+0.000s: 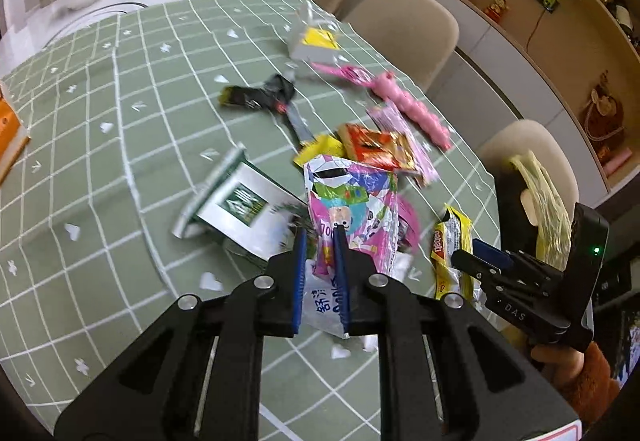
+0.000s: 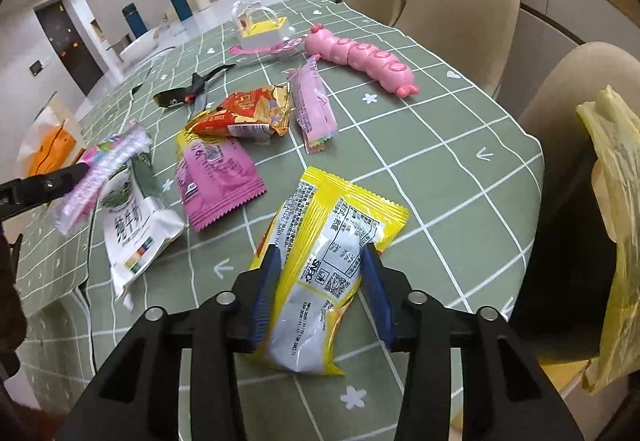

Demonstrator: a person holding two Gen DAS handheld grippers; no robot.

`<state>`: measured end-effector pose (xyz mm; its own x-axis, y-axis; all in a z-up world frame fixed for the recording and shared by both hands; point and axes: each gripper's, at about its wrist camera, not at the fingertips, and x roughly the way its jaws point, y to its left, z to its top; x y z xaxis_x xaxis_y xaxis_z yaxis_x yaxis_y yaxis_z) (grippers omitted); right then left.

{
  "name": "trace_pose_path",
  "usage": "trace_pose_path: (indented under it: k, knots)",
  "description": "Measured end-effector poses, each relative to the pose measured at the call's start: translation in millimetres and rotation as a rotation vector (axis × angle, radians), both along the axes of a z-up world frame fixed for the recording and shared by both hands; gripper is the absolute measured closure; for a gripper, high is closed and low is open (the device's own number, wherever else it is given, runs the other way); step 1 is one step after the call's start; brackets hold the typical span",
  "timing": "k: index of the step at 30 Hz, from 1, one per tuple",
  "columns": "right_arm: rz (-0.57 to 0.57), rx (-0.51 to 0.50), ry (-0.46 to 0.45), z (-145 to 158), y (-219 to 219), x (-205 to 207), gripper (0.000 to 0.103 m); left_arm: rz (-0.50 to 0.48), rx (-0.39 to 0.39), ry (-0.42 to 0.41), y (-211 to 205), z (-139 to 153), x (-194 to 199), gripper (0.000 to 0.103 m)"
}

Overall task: Collect trash
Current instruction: 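Grasp the pink candy wrapper with the left tool while the right grasps the yellow wrapper, then carry both wrappers to the yellow bag and release them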

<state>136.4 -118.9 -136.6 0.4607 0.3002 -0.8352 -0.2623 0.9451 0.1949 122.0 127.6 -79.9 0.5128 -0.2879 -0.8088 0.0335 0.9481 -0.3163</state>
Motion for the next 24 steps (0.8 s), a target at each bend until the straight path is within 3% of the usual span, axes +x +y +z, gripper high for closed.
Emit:
trace_pose_path:
  k: [4,17,24]
  knots:
    - [-0.015,0.042,-0.018,10.2,-12.8,-9.7,0.079,-0.02,0.0,-0.004,-8.3,2.7,-0.5,0.09]
    - [-0.059,0.07,-0.234,96.6,-57.9,-24.8,0.079,-0.073,-0.007,-0.168,-37.1,69.6,10.9,0.09]
    - [-0.095,0.067,-0.274,123.8,-86.9,-17.0,0.079,-0.156,0.001,-0.27,-74.1,107.8,33.9,0.09]
